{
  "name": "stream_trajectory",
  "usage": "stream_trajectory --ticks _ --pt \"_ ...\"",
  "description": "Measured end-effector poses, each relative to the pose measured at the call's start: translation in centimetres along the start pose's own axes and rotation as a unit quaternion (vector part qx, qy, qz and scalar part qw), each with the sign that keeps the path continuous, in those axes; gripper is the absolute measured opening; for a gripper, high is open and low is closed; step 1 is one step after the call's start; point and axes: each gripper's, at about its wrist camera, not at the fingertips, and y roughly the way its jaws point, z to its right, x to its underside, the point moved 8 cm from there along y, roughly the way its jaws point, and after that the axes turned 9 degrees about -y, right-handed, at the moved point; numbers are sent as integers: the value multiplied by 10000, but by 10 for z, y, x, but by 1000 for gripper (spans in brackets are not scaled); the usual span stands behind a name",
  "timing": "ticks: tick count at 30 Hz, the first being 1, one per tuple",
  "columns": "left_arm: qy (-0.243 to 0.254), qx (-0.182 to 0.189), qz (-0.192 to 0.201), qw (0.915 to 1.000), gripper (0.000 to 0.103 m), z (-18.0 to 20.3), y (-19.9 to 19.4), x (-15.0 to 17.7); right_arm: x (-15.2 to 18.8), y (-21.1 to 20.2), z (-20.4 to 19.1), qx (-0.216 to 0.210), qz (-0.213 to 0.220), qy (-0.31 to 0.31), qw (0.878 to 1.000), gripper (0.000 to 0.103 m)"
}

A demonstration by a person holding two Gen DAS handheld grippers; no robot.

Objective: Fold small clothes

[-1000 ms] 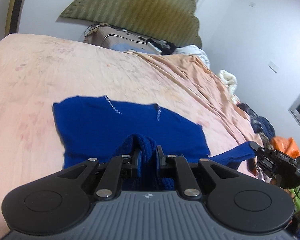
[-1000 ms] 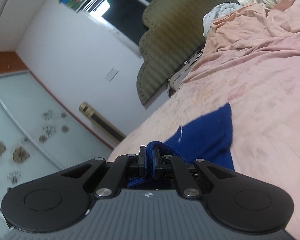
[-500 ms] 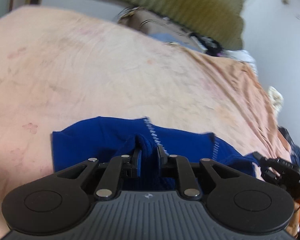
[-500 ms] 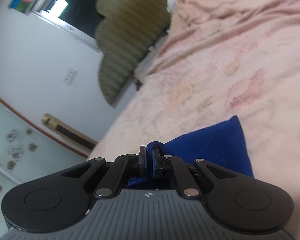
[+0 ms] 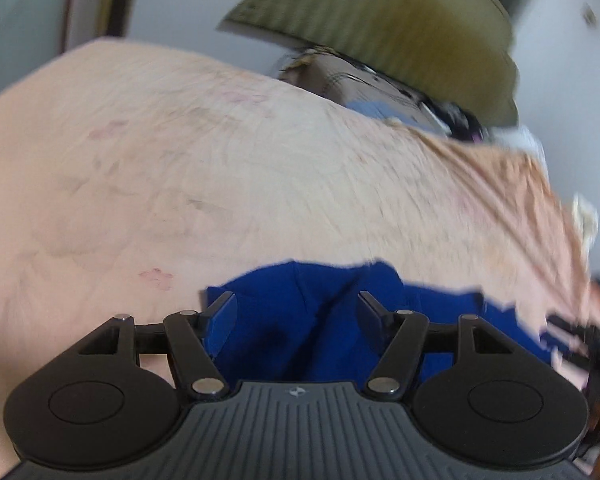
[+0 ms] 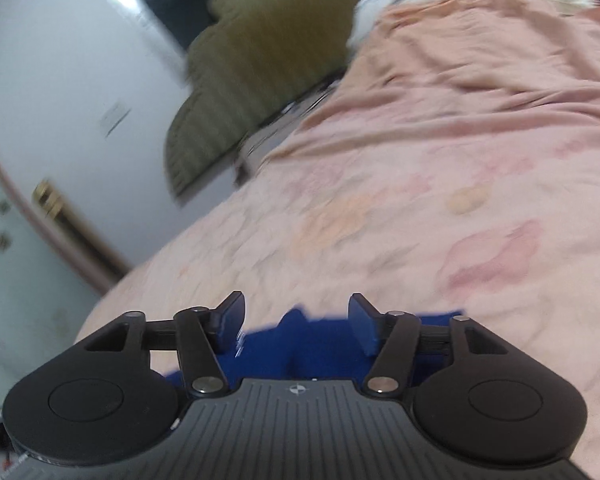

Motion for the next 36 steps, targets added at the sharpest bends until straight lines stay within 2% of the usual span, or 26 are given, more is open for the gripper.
stream_trajectory --ticks 3,6,9,10,11,12,13,14,16,18,21,22,23,25,27,30,33,36 --pt "951 -65 5 9954 67 32 3 17 16 21 -17 -298 -552 -298 9976 66" --pt "1961 -295 115 9801 79 61 12 32 22 38 -21 140 -683 -676 9953 66" --pt "2665 -762 269 9604 79 73 34 37 21 50 -16 497 -742 -938 9916 64" --pt "2816 -1011 339 9536 79 71 45 36 23 52 -16 484 -769 -988 9910 45" --pt "2884 -1297 450 9476 79 67 56 31 24 54 -15 503 -781 -1017 9905 31" --pt "2843 -1544 557 9446 79 59 62 25 24 54 -14 585 -796 -1065 9894 13" --pt "2688 -1801 660 9439 79 50 66 18 24 52 -14 595 -772 -1129 9888 12" --pt "2397 -1950 704 9485 79 38 67 8 23 48 -13 563 -693 -1135 9895 12" --pt "1665 -1982 695 9634 79 13 63 -8 16 40 -15 680 -473 -1250 9887 12" --pt "1142 -1897 581 9735 79 -7 60 -16 11 35 -15 882 -351 -1442 9850 12" --pt "1105 -2140 576 9689 79 -21 47 -13 12 41 -11 1053 -448 -1512 9819 12" --pt "1152 -2169 624 9674 79 -22 39 -9 14 44 -9 1087 -510 -1514 9812 18" --pt "1158 -2143 673 9675 79 -23 29 -6 17 47 -7 1136 -629 -1515 9799 26" --pt "1061 -1850 685 9746 79 -24 6 6 21 42 -5 1285 -635 -1490 9784 35" --pt "860 -1356 491 9858 79 -26 -14 22 20 19 -13 1290 -376 -1541 9789 43" --pt "520 -564 123 9970 79 -32 -37 51 25 -24 -26 1065 -89 -1646 9806 63" --pt "286 32 -232 9993 79 -38 -53 80 40 -66 -22 866 -24 -1465 9854 65" --pt "82 499 -501 9975 78 -41 -58 103 57 -101 -6 828 -51 -1094 9905 65"
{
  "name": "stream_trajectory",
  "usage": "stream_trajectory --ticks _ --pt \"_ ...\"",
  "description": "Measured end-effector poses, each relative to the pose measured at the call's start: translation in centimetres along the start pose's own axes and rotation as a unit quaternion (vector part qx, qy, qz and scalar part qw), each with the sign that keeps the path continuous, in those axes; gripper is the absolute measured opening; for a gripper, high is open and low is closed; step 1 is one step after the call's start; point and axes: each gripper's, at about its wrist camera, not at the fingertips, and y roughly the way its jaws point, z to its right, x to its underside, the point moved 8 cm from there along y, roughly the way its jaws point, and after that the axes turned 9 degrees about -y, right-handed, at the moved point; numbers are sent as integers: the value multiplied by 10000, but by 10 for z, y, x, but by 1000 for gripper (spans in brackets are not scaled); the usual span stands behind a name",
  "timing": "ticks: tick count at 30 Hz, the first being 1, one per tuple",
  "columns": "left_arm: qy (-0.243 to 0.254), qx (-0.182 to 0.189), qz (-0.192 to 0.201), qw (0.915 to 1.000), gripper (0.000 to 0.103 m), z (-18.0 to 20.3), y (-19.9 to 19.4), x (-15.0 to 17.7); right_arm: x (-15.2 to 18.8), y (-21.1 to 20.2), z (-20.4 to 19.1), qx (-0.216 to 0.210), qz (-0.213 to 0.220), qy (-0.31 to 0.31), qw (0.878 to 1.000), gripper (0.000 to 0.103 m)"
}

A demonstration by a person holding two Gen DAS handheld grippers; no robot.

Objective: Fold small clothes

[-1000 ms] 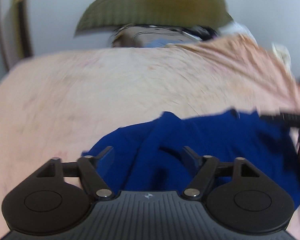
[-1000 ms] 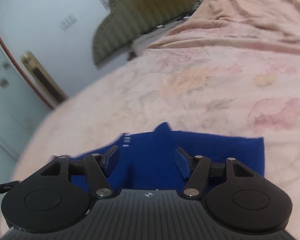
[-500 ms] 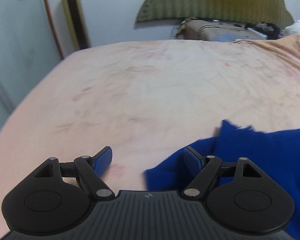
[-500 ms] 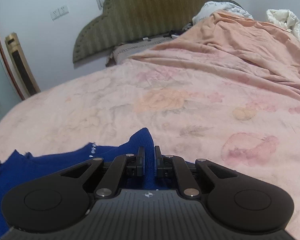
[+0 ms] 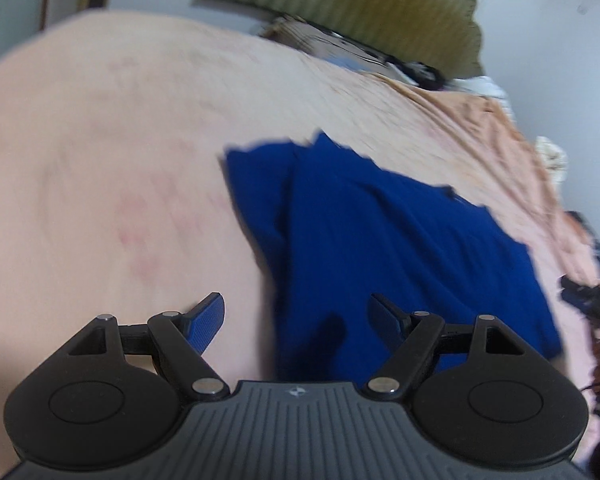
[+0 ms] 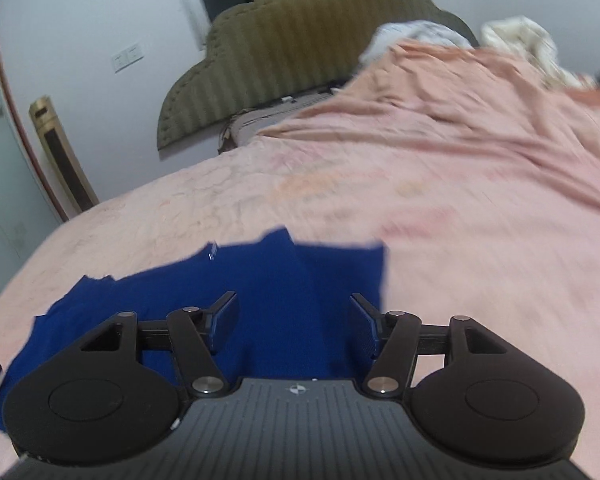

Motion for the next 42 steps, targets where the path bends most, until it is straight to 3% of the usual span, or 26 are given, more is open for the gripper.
stream_trajectory --ticks 2,4,6,8,9,10,12,18,21,24,29,32,33,34,36,38,40,41,42 --pt "-77 94 -92 9999 74 -2 4 9 14 -17 9 -98 -87 226 9997 65" --pt "-124 84 -114 9998 54 -4 7 14 29 -27 13 -227 -184 333 9990 65" --pt "-213 167 -166 9995 25 -3 12 15 41 -33 11 -366 -291 330 9984 65" --pt "-295 242 -238 9990 12 -1 15 15 49 -31 5 -460 -414 273 9977 52" --pt "-238 197 -218 9993 10 0 16 16 52 -30 3 -476 -481 257 9974 38" --pt "-155 133 -192 9996 9 2 16 17 55 -28 1 -486 -532 226 9971 19" --pt "-72 115 -168 9998 7 6 11 19 57 -26 0 -394 -531 211 9976 4" --pt "302 535 -12 9981 4 18 -30 22 44 -54 10 -239 -162 349 9990 3" --pt "1011 217 -4 9946 3 20 -33 32 46 -66 17 -152 -185 288 9993 3" --pt "1757 -372 -26 9837 3 13 -20 51 60 -59 23 -32 -425 261 9988 3" --pt "1986 -233 375 9791 2 7 -38 49 70 -47 25 39 -564 256 9981 3" --pt "2296 -363 349 9720 2 7 -45 51 72 -46 25 65 -598 250 9979 3" --pt "2356 -477 299 9702 2 5 -45 50 74 -45 26 153 -659 207 9975 14" --pt "2328 -550 305 9705 2 4 -47 45 74 -47 29 317 -663 125 9972 19" --pt "2173 -579 466 9733 3 10 -52 28 68 -57 29 747 -502 -40 9959 19" --pt "2070 -381 659 9754 6 30 -49 9 55 -68 19 895 -197 -282 9954 24" --pt "1953 -305 785 9771 20 53 -33 -4 43 -69 -1 692 2 -444 9966 37" --pt "1886 -353 771 9784 43 64 -19 -9 39 -64 -15 512 42 -520 9973 41" --pt "1837 -419 758 9792 73 73 -5 -11 37 -58 -28 335 23 -594 9977 47"
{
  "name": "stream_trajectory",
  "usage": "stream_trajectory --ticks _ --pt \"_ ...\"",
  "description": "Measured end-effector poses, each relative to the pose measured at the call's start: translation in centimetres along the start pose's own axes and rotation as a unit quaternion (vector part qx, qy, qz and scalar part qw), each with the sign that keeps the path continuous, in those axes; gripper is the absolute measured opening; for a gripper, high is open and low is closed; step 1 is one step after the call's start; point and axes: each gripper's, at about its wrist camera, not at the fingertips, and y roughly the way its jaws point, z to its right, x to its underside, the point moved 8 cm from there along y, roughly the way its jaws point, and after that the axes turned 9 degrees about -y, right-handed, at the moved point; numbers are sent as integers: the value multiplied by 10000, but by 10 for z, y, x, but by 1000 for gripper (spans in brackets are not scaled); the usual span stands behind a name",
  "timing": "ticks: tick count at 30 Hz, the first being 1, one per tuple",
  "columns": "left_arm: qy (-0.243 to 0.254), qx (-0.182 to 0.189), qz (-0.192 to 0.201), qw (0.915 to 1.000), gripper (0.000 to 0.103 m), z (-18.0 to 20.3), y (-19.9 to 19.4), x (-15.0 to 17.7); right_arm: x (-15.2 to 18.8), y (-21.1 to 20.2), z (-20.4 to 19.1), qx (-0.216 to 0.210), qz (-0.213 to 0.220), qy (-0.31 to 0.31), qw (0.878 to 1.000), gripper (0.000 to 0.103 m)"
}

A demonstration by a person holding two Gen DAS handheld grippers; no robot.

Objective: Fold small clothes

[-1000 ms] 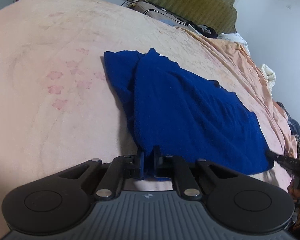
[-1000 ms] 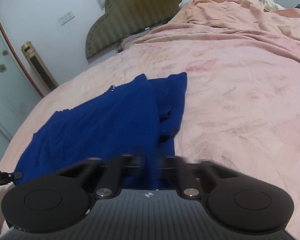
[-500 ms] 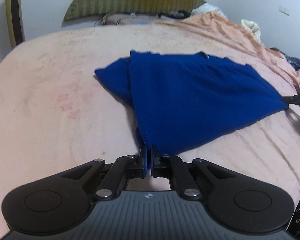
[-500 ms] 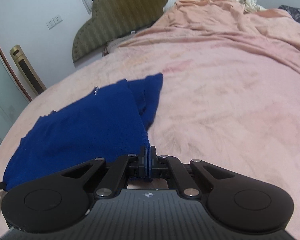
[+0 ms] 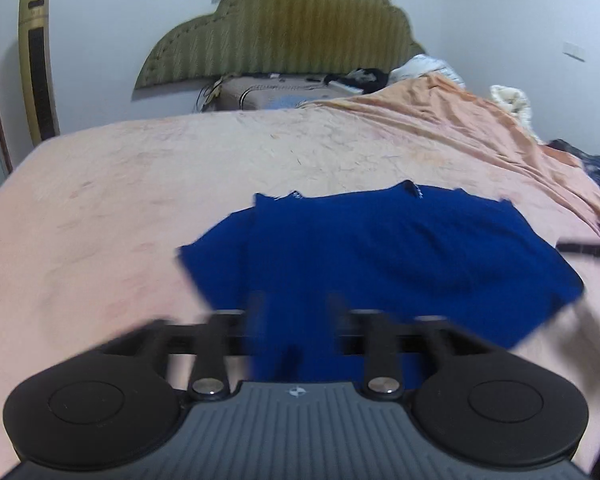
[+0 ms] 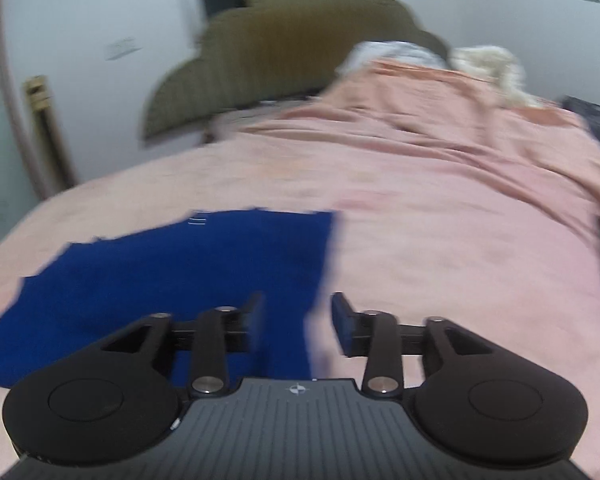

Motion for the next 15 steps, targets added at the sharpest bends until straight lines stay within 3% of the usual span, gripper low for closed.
stream_trajectory --ticks 1,6,8,11,15 --pt "-25 -94 20 10000 82 8 15 -2 -1 8 -17 -195 -74 -93 9997 50" --pt "272 -1141 -26 9931 81 19 61 18 7 50 -84 -662 -442 -630 9948 51" --pt "318 -1485 -60 9884 81 15 64 32 17 60 -98 -539 -564 -999 9919 54" --pt "179 -1630 133 9864 81 16 55 40 29 62 -111 -94 -542 -1684 9842 64" --pt "56 -1833 250 9827 81 19 54 43 17 54 -118 18 -282 -1559 9874 72"
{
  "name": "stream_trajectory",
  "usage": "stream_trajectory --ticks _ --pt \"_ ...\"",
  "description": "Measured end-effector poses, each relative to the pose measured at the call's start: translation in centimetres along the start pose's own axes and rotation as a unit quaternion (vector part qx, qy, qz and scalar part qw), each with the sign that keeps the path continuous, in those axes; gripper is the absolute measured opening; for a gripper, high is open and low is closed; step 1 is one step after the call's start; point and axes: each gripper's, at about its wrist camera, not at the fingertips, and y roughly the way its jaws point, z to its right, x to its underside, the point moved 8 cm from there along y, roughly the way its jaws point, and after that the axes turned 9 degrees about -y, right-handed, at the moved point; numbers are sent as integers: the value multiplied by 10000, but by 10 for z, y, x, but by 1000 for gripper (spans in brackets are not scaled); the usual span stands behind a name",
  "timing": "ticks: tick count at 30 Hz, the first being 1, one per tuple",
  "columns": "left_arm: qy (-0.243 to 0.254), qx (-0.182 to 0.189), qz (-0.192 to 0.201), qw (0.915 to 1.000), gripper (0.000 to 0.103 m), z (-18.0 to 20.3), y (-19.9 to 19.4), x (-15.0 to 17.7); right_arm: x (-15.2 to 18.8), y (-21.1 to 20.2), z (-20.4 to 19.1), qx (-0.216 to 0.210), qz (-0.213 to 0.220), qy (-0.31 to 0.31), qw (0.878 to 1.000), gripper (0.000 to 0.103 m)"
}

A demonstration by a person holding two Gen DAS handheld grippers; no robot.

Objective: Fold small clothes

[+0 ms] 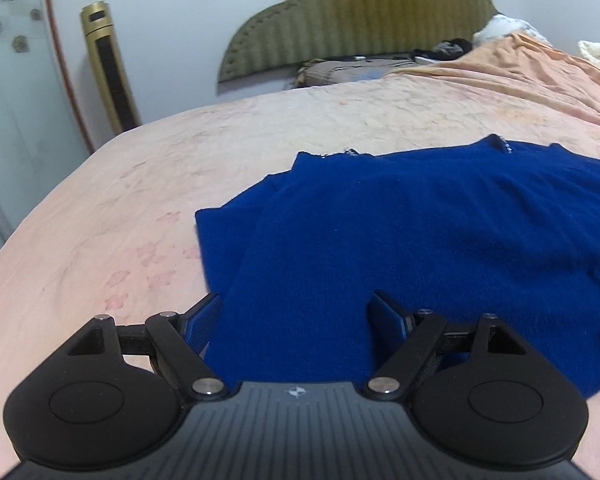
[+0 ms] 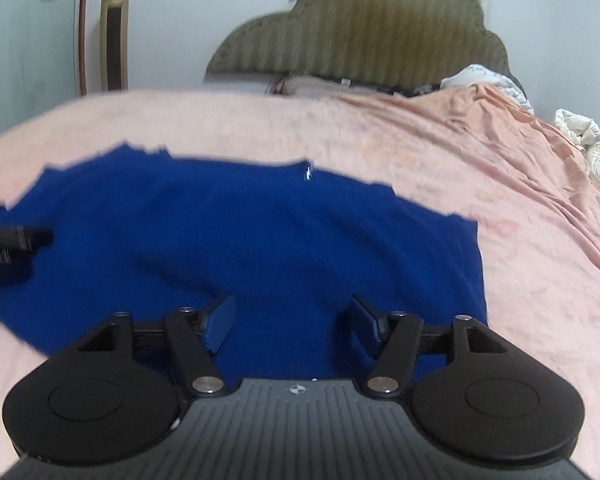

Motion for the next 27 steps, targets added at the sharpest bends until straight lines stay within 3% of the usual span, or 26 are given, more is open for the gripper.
stream_trajectory --ticks 1,3,5,9,14,27 --pt "-25 -26 24 10000 81 1 0 1 -3 1 0 -24 55 44 10000 81" --pt "-45 -86 98 9999 82 1 0 2 -5 7 0 22 81 3 10000 89" --pt "2 -131 201 9997 83 3 -1 3 -4 16 0 136 66 -122 9998 90" --pt "6 -146 280 9995 83 3 -1 4 6 26 1 274 -57 -98 9996 103" --pt "-83 -105 270 9995 84 1 0 4 11 31 8 41 -168 214 9996 103" --pt "-275 23 210 9994 85 -4 2 5 13 32 8 -17 -186 289 9994 103"
